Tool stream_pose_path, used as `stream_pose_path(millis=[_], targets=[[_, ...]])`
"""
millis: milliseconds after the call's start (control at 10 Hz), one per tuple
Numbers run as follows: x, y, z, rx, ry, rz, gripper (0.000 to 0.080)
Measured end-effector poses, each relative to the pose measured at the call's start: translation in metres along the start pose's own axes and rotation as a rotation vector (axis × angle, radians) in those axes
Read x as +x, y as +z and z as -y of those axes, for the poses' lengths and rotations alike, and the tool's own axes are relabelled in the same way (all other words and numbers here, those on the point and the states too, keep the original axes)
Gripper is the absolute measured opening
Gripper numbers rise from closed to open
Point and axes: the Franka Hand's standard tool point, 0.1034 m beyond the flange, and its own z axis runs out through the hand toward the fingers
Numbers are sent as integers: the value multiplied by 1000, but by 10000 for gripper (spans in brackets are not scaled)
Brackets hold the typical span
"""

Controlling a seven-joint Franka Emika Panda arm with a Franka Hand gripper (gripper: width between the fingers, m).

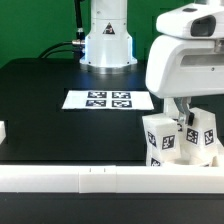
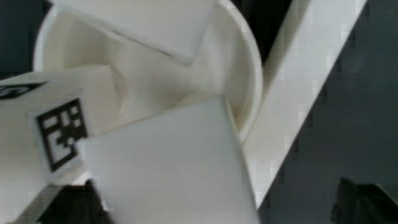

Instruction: Assemble stool

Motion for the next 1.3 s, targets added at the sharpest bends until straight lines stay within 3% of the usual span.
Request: stream_pose_path(millis=[100, 300, 400, 800, 1000, 1300], targets=[[1, 2, 3, -10, 0, -16, 649], [0, 2, -2, -13, 7, -14, 383], [0, 2, -3, -13, 9, -14, 335], [0, 2, -12, -1, 236, -20, 335], [-2, 3, -6, 43, 693, -6, 335], [-2, 4, -7, 52, 903, 2, 337]])
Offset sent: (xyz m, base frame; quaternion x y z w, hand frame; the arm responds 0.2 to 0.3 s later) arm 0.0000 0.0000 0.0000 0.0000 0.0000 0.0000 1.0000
